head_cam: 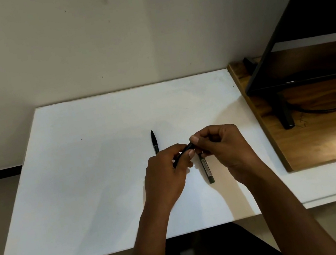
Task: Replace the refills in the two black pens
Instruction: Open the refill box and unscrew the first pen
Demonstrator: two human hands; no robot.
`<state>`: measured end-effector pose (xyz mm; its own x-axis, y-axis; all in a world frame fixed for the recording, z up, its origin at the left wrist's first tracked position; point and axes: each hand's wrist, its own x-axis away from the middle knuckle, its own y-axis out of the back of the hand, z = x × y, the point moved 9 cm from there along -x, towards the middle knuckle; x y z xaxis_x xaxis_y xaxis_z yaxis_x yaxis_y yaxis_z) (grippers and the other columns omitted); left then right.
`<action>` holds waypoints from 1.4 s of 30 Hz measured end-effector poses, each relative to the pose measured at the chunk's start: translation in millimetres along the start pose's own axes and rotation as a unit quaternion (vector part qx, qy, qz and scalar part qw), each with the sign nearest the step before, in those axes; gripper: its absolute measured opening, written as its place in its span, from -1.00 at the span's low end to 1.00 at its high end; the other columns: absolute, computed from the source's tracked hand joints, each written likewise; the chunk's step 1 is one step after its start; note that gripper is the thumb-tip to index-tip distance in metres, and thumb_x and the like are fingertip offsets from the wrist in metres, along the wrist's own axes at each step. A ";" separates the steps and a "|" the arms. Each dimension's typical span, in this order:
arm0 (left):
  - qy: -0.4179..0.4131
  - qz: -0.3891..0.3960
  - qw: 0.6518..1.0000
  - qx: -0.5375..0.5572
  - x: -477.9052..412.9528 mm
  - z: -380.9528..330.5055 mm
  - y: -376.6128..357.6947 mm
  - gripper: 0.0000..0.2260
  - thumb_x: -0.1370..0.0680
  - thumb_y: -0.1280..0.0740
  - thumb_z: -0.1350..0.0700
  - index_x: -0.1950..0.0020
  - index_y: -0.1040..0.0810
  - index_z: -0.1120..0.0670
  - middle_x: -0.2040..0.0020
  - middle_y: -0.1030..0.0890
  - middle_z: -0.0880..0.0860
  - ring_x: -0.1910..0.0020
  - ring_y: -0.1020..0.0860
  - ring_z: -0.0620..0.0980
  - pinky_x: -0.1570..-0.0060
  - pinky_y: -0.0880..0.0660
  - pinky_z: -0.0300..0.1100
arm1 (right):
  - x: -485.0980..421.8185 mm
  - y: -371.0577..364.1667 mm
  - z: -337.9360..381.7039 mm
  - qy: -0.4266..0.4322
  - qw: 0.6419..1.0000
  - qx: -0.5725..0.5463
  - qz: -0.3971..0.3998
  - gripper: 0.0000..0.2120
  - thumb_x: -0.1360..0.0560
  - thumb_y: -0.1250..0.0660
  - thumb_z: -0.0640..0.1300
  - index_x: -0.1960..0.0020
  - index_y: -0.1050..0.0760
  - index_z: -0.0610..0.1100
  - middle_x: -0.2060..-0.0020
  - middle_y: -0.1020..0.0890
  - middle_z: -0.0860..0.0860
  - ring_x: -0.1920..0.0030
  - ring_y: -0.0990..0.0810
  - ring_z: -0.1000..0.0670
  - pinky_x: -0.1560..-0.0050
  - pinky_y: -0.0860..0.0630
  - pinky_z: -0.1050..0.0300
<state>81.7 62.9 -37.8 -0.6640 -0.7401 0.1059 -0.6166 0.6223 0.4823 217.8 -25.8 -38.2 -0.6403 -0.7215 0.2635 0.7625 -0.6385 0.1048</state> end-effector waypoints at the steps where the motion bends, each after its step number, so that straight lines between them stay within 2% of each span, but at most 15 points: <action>1: -0.005 0.003 1.000 0.006 0.0 -1.9 -0.3 -0.85 -0.59 -0.32 -0.11 -0.05 -0.68 -0.16 0.25 -0.71 -0.17 0.42 -0.61 -0.25 0.26 -0.66 -0.01 | 0.4 0.7 -0.4 -0.003 1.000 -0.014 -0.001 -0.90 -0.50 -0.47 -0.18 0.09 -0.71 -0.22 0.25 -0.73 -0.21 0.25 -0.67 -0.06 0.19 -0.62 0.16; 4: -0.013 0.008 1.000 0.013 -0.7 -6.1 -1.0 -0.84 -0.62 -0.30 -0.06 -0.04 -0.69 -0.15 0.18 -0.73 -0.18 0.48 -0.56 -0.21 0.27 -0.63 -0.02 | 1.2 4.0 -0.9 -0.007 0.999 -0.032 -0.015 -0.87 -0.52 -0.46 -0.16 0.09 -0.70 -0.25 0.26 -0.73 -0.20 0.28 -0.66 -0.05 0.17 -0.62 0.15; 9: -0.008 -0.001 1.000 0.010 -1.0 -6.3 -1.4 -0.81 -0.62 -0.28 -0.06 -0.07 -0.69 -0.10 0.16 -0.74 -0.14 0.45 -0.53 -0.25 0.23 -0.58 -0.15 | 1.9 -0.2 -4.8 -0.007 0.998 -0.030 -0.057 -0.84 -0.54 -0.43 -0.16 0.08 -0.68 -0.27 0.29 -0.73 -0.17 0.34 -0.68 0.00 0.24 -0.61 0.20; 11: 0.010 -0.001 1.000 0.026 -0.3 -1.1 -0.7 -0.82 -0.61 -0.30 -0.06 -0.05 -0.69 -0.11 0.19 -0.74 -0.16 0.44 -0.56 -0.27 0.27 -0.58 -0.15 | 2.3 9.1 -9.6 -0.022 0.991 -0.082 -0.102 -0.83 -0.57 -0.40 -0.16 0.09 -0.66 -0.27 0.32 -0.72 -0.12 0.35 -0.67 -0.01 0.24 -0.65 0.16; 13: 0.041 -0.005 0.998 0.054 0.3 7.3 2.3 -0.84 -0.60 -0.32 -0.08 -0.03 -0.69 -0.12 0.22 -0.73 -0.19 0.40 -0.61 -0.30 0.32 -0.59 -0.13 | 4.5 33.7 -11.9 -0.020 0.977 -0.099 -0.188 -0.86 -0.58 -0.39 -0.16 0.10 -0.65 -0.21 0.33 -0.71 -0.08 0.35 -0.66 -0.01 0.19 -0.66 0.10; 16: 0.058 -0.029 0.993 0.097 -0.6 12.8 9.6 -0.83 -0.61 -0.33 -0.03 -0.06 -0.70 -0.04 0.24 -0.73 -0.14 0.37 -0.64 -0.26 0.47 -0.53 -0.23 | 9.1 59.8 1.6 0.046 0.957 0.064 -0.277 -0.94 -0.54 -0.44 -0.16 0.09 -0.67 -0.13 0.31 -0.71 -0.01 0.34 -0.67 0.04 0.13 -0.68 0.03; 20: 0.068 -0.043 0.986 0.149 -1.1 9.2 12.4 -0.83 -0.60 -0.36 0.01 -0.08 -0.70 0.03 0.24 -0.73 -0.05 0.52 -0.56 -0.24 0.51 -0.44 -0.40 | 8.1 14.8 23.1 0.140 0.941 0.239 -0.194 -0.91 -0.52 -0.43 -0.23 0.02 -0.67 -0.08 0.21 -0.71 0.12 0.23 -0.65 0.18 0.05 -0.62 0.15; 23: 0.073 -0.043 0.983 0.165 -0.7 6.6 13.4 -0.82 -0.60 -0.35 0.00 -0.09 -0.69 0.02 0.24 -0.73 -0.03 0.51 -0.56 -0.24 0.48 -0.44 -0.44 | 11.6 -17.7 29.2 0.194 0.910 0.335 -0.149 -0.89 -0.53 -0.42 -0.21 -0.04 -0.65 -0.10 0.15 -0.74 0.05 0.11 -0.68 0.01 0.00 -0.54 0.02; 26: 0.093 -0.044 0.978 0.183 -0.6 9.9 15.4 -0.82 -0.61 -0.33 -0.04 -0.09 -0.68 -0.02 0.24 -0.74 -0.04 0.50 -0.54 -0.22 0.51 -0.42 -0.39 | 15.5 -30.3 31.3 0.220 0.868 0.420 -0.146 -0.92 -0.50 -0.43 -0.21 0.08 -0.70 -0.08 0.23 -0.74 0.01 0.10 -0.64 -0.11 0.05 -0.45 -0.04; 30: 0.103 -0.048 0.976 0.189 -1.0 12.9 17.0 -0.82 -0.61 -0.32 -0.04 -0.08 -0.67 -0.02 0.21 -0.74 -0.04 0.50 -0.53 -0.22 0.53 -0.38 -0.37 | 10.3 -23.5 19.7 0.159 0.859 0.462 -0.152 -0.89 -0.51 -0.43 -0.11 0.04 -0.73 0.04 0.12 -0.71 0.05 -0.06 -0.53 -0.11 0.09 -0.23 0.07; 33: 0.106 -0.051 0.974 0.194 -0.8 14.0 17.5 -0.82 -0.61 -0.33 -0.02 -0.09 -0.67 0.00 0.22 -0.74 -0.02 0.51 -0.52 -0.22 0.51 -0.40 -0.37 | 5.1 -12.0 12.9 0.104 0.899 0.398 -0.151 -0.87 -0.52 -0.43 -0.02 -0.05 -0.70 0.09 0.01 -0.70 0.12 -0.12 -0.51 -0.02 0.02 -0.24 0.07; 35: 0.105 -0.052 0.973 0.200 -0.4 14.1 17.1 -0.83 -0.61 -0.34 0.01 -0.08 -0.68 0.02 0.23 -0.73 -0.01 0.51 -0.52 -0.22 0.50 -0.40 -0.41 | 6.0 7.6 18.5 0.089 0.933 0.296 -0.186 -0.92 -0.51 -0.44 -0.03 0.03 -0.70 0.06 0.09 -0.71 0.15 0.04 -0.58 0.09 -0.03 -0.43 0.03; 37: 0.102 -0.050 0.973 0.202 -0.4 13.8 15.6 -0.85 -0.60 -0.35 0.06 -0.09 -0.67 0.06 0.24 -0.72 0.01 0.51 -0.53 -0.23 0.50 -0.40 -0.43 | 7.5 29.6 22.7 0.070 0.938 0.267 -0.212 -0.92 -0.48 -0.48 -0.02 0.17 -0.68 0.02 0.26 -0.70 0.17 0.24 -0.59 0.21 0.08 -0.55 0.10; 40: 0.101 -0.049 0.976 0.187 -0.5 15.4 13.9 -0.87 -0.59 -0.38 0.10 -0.09 -0.67 0.07 0.23 -0.72 0.03 0.50 -0.55 -0.25 0.46 -0.43 -0.43 | 8.4 38.8 5.3 -0.034 0.947 0.288 -0.141 -0.74 -0.34 -0.58 0.13 0.32 -0.66 -0.04 0.46 -0.66 0.11 0.36 -0.63 0.15 0.28 -0.53 0.16; 42: 0.101 -0.051 0.979 0.167 -0.6 16.5 12.6 -0.88 -0.58 -0.40 0.11 -0.09 -0.67 0.05 0.23 -0.72 0.00 0.42 -0.60 -0.27 0.37 -0.48 -0.40 | 10.5 29.5 -12.5 -0.106 0.937 0.323 -0.082 -0.68 -0.27 -0.62 0.16 0.35 -0.66 -0.08 0.45 -0.68 0.06 0.35 -0.65 0.06 0.32 -0.51 0.17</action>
<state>67.3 75.4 -46.2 -0.5158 -0.8169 0.2582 -0.8017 0.5665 0.1905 232.5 -55.6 -44.4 -0.7728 -0.5146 0.3713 0.5967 -0.3901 0.7013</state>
